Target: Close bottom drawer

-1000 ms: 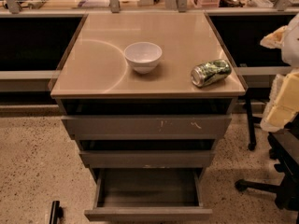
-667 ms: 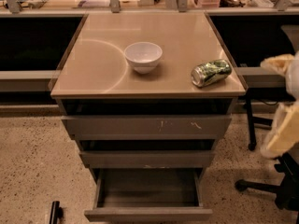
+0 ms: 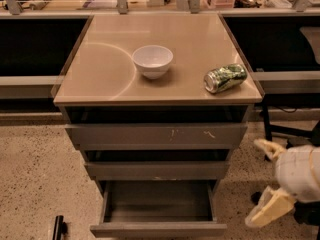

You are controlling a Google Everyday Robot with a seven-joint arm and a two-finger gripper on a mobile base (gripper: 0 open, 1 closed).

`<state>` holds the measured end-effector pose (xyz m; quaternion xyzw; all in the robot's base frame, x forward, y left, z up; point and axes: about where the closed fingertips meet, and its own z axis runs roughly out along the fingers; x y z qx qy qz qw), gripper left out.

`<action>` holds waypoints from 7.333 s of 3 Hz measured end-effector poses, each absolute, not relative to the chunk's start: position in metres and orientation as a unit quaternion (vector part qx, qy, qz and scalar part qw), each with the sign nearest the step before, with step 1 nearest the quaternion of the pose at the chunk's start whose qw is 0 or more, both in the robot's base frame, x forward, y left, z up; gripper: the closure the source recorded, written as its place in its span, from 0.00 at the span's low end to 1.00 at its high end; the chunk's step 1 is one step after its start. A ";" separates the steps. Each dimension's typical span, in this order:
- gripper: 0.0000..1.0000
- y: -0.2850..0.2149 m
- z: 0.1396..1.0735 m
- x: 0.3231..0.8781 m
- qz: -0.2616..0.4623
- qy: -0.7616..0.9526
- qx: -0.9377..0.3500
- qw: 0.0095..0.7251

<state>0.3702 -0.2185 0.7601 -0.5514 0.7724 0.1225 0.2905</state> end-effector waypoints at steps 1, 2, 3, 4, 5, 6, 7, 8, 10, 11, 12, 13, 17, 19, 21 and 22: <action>0.00 -0.199 0.633 0.350 0.192 0.789 -0.517 0.271; 0.00 -0.184 0.536 0.336 0.231 0.806 -0.483 0.253; 0.19 -0.179 0.514 0.335 0.245 0.810 -0.469 0.253; 0.42 -0.179 0.514 0.335 0.245 0.810 -0.470 0.253; 0.65 -0.179 0.514 0.335 0.245 0.810 -0.470 0.253; 0.89 -0.179 0.514 0.335 0.245 0.810 -0.470 0.253; 1.00 -0.182 0.504 0.341 0.249 0.814 -0.460 0.254; 1.00 -0.196 0.476 0.363 0.248 0.824 -0.431 0.272; 1.00 -0.210 0.401 0.403 0.278 0.833 -0.374 0.298; 1.00 -0.210 0.401 0.403 0.278 0.833 -0.374 0.298; 1.00 -0.207 0.371 0.401 0.296 0.836 -0.358 0.291; 1.00 -0.202 0.326 0.402 0.327 0.840 -0.332 0.277; 1.00 -0.191 0.253 0.394 0.369 0.849 -0.285 0.247; 1.00 -0.188 0.186 0.389 0.395 0.860 -0.233 0.221; 1.00 -0.190 0.150 0.432 0.375 0.869 -0.220 0.234; 1.00 -0.197 0.150 0.467 0.356 0.870 -0.223 0.258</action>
Offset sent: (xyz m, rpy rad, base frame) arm -0.0475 0.0486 -0.3457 0.2286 0.3167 -0.1426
